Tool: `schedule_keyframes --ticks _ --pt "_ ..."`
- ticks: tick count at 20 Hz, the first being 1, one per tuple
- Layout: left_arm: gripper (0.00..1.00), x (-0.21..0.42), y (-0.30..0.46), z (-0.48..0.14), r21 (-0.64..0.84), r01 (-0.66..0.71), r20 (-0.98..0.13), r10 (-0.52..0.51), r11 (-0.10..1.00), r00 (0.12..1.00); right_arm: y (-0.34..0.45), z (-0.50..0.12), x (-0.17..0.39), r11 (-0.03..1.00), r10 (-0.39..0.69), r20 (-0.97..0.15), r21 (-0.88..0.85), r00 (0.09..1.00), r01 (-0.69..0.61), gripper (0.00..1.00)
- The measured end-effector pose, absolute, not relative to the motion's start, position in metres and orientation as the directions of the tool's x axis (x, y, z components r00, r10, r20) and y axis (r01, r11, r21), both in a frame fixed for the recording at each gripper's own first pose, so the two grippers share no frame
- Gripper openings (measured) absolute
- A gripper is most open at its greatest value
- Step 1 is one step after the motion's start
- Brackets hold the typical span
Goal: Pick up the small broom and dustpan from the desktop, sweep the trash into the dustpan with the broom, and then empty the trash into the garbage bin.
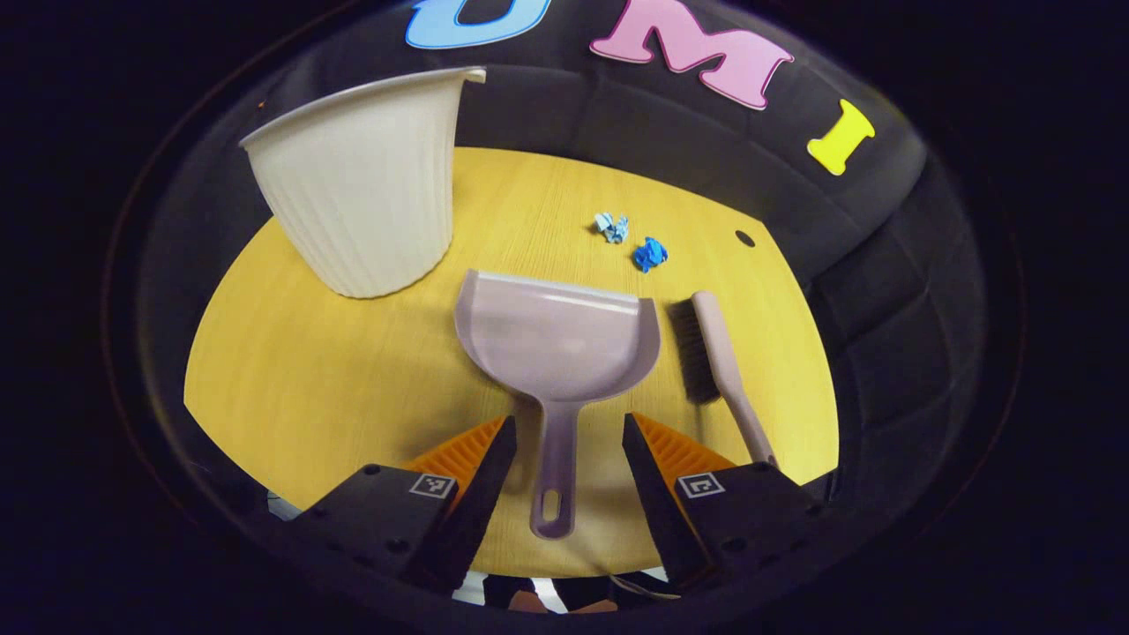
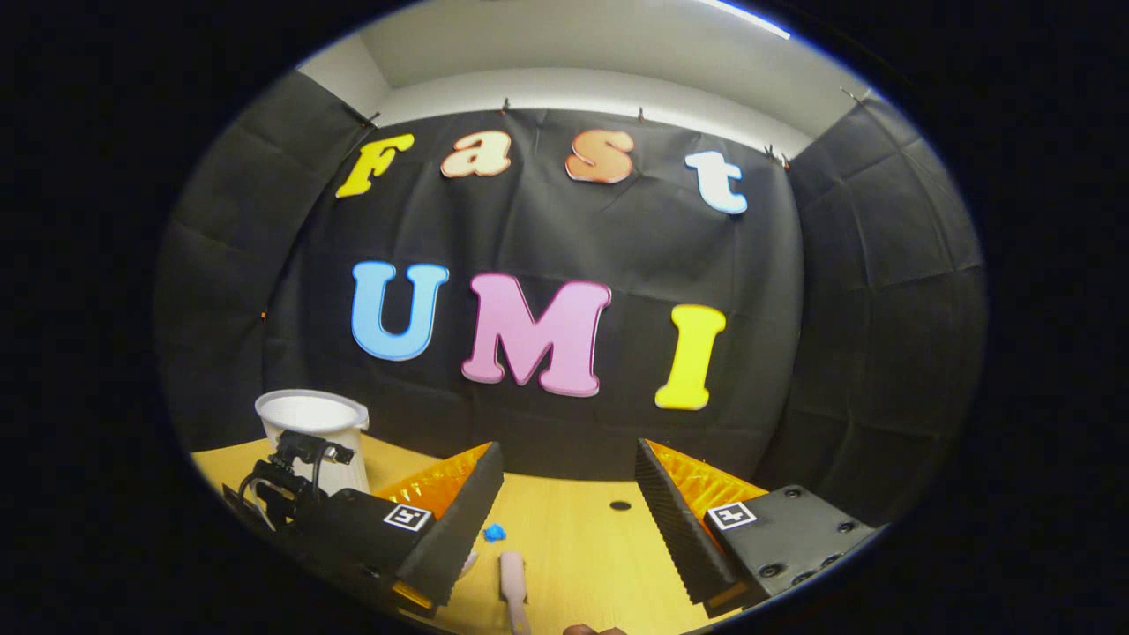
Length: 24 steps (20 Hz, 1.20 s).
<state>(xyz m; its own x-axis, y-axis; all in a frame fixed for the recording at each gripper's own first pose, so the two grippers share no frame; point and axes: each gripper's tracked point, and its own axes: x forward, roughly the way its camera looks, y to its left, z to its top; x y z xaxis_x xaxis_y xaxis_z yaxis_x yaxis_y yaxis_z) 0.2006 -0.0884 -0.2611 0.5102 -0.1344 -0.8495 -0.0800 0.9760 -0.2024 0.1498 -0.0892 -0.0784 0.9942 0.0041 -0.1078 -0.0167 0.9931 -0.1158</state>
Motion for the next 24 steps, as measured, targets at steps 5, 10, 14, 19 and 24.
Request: schedule_keyframes --ticks 5,10,14,19,24 --pt "0.74 0.215 -0.074 -0.305 -0.013 -0.086 -0.946 0.016 0.996 0.325 -0.113 -0.152 0.152 0.997 -0.02 -0.313 -0.073 0.95 -0.003 0.97" --pt "0.72 0.229 -0.093 -0.321 -0.034 -0.12 -0.982 -0.011 0.992 0.19 -0.12 -0.195 0.147 0.999 0.02 -0.441 -0.026 0.897 -0.035 0.98" --pt "0.64 0.242 -0.097 -0.327 -0.032 -0.074 -0.989 -0.021 0.997 0.149 -0.111 -0.228 0.137 0.996 0.081 -0.581 0.079 0.81 -0.042 0.97" --pt "0.3 0.248 -0.093 -0.324 -0.043 -0.036 -0.991 -0.038 0.998 0.127 -0.088 -0.281 0.099 0.986 0.145 -0.781 0.162 0.608 -0.027 0.96" --pt "0.3 0.237 -0.076 -0.326 -0.053 0.024 -0.99 -0.056 0.998 0.129 -0.059 -0.314 0.096 0.981 0.193 -0.892 0.187 0.409 -0.057 0.97"
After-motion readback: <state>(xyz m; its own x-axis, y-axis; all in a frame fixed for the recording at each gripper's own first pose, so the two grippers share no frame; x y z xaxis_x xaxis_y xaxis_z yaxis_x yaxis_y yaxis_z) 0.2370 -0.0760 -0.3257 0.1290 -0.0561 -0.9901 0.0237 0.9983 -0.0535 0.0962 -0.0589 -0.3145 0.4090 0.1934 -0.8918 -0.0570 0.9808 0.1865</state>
